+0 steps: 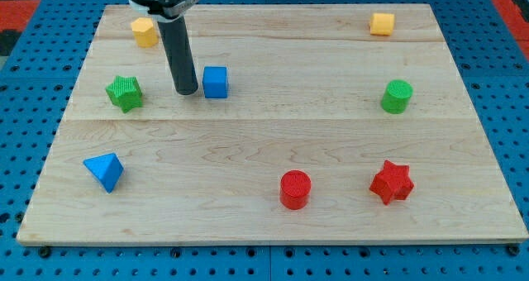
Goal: Push the blue cube closer to the blue triangle
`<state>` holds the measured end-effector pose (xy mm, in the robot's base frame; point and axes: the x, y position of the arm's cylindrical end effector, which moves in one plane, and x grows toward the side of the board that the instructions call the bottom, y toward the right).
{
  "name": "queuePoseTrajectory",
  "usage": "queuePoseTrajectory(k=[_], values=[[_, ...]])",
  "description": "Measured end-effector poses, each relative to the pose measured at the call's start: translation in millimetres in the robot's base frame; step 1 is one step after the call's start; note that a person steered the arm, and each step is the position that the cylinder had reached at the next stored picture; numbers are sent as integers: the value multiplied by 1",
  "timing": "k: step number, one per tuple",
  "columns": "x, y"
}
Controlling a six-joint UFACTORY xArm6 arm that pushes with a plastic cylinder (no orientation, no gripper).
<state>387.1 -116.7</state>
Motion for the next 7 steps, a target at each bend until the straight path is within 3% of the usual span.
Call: queuePoseTrajectory(k=[2,4,6,7], values=[[-65,0],[38,-2],[-24,14],[-3,80]])
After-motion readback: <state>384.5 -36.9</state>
